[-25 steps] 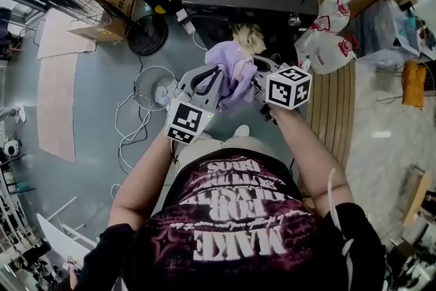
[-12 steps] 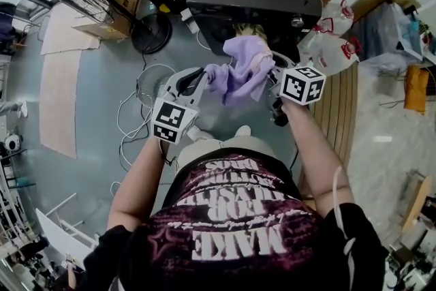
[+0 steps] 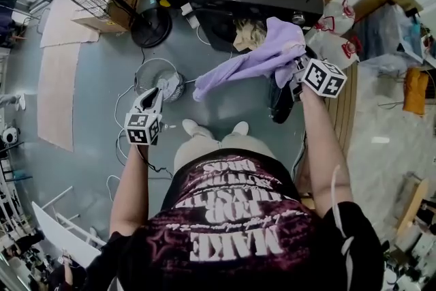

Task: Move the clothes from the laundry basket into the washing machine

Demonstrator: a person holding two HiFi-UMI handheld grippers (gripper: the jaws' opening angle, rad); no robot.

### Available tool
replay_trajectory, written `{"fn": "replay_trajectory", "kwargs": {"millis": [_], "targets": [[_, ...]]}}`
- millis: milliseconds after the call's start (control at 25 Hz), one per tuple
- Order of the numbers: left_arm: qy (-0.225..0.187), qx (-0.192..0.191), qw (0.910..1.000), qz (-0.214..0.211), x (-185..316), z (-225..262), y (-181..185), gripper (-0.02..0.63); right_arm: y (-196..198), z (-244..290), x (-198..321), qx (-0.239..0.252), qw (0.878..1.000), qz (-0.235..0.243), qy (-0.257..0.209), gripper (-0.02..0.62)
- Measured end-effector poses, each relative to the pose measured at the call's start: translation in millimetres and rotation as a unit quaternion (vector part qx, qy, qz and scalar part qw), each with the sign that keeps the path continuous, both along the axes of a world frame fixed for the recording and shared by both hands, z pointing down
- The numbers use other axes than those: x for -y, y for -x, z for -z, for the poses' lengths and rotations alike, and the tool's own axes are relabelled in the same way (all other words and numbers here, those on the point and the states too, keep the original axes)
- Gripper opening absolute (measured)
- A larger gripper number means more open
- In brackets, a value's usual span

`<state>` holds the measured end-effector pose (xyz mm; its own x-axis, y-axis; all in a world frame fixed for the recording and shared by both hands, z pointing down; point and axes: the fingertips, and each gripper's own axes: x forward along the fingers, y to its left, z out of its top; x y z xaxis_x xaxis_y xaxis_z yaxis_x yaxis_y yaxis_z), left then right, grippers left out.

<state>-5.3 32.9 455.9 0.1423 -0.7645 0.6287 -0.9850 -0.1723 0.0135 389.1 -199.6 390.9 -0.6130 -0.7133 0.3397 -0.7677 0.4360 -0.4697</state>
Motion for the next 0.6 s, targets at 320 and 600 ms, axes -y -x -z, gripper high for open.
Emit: {"fn": "replay_trajectory", "kwargs": {"millis": [320,600], "targets": [[-0.104,0.059,0.9928,-0.006,23.8,43.7,-18.1,0.03,26.0,-24.9,-4.8,0.016,0.998,0.044,0.036,0.034],[-0.177,0.036,0.9818,-0.059,79.2,80.1,-86.3,0.005,48.8,-44.0,-25.7,0.001,0.997,0.07,0.032,0.034]]}}
